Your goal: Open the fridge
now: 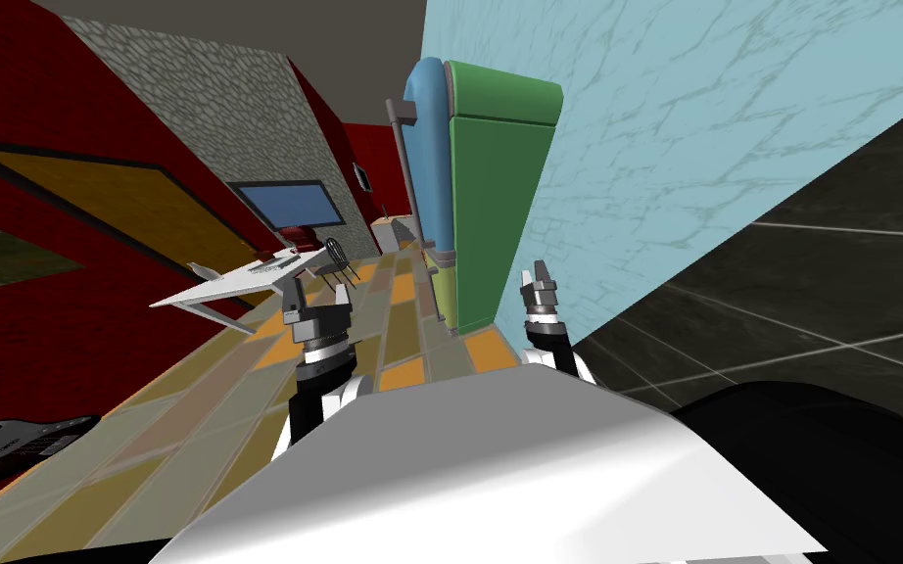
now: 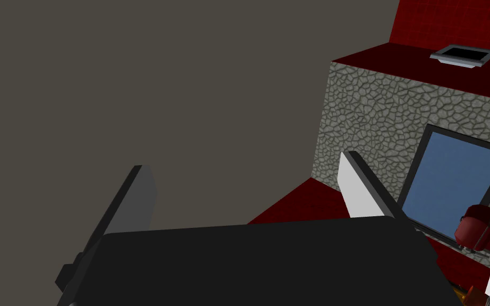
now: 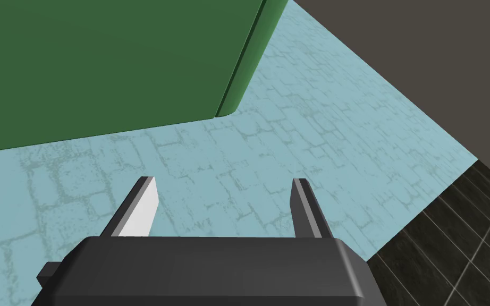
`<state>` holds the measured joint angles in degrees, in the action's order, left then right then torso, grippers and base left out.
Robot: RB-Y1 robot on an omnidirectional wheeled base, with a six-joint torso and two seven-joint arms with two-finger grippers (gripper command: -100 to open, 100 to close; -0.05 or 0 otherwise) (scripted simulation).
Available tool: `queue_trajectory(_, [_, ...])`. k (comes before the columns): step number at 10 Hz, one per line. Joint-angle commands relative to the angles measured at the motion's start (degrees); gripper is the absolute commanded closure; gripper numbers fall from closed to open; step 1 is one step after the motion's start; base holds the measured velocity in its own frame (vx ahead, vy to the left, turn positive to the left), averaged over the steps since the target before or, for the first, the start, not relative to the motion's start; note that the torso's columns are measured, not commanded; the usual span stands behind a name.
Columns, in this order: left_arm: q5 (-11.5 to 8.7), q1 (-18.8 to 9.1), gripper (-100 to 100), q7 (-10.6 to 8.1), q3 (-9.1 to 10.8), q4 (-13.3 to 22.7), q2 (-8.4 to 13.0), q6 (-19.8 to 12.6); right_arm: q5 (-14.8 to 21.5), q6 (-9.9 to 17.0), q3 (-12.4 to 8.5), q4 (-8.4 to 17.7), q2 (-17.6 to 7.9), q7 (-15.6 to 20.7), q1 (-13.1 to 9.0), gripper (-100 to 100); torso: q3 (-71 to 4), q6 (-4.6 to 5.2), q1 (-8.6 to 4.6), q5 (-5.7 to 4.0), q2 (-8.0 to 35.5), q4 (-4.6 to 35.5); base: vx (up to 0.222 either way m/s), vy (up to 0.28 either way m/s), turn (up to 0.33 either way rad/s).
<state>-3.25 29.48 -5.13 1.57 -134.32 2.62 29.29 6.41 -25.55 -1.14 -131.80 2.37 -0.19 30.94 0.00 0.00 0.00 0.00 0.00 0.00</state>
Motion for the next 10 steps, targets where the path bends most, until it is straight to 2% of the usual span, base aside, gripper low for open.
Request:
queue_trajectory(1, [0.0, 0.0, 0, 0.00, 0.00, 0.0, 0.0, 0.0, 0.0, 0.0, 0.0, 0.0, 0.0, 0.0, 0.0, 0, -4.7, 0.00, 0.00, 0.00, 2.3, 2.3, 0.000, 0.000, 0.000])
queue_trajectory(9, [0.0, 0.0, 0, 0.00, 0.00, 0.0, 0.0, 0.0, 0.0, 0.0, 0.0, 0.0, 0.0, 0.0, 0.0, 0, -70.7, 0.00, 0.00, 0.00, 35.4, 35.4, 0.000, 0.000, 0.000])
queue_trajectory(10, [0.0, 0.0, 0, 0.00, 0.00, 0.0, 0.0, 0.0, 0.4, 0.1, -0.3, -0.1, -2.5, 0.3, 0.0, -100, -79.2, 0.00, 0.00, 0.00, 39.6, 39.6, 0.022, 0.012, -0.023])
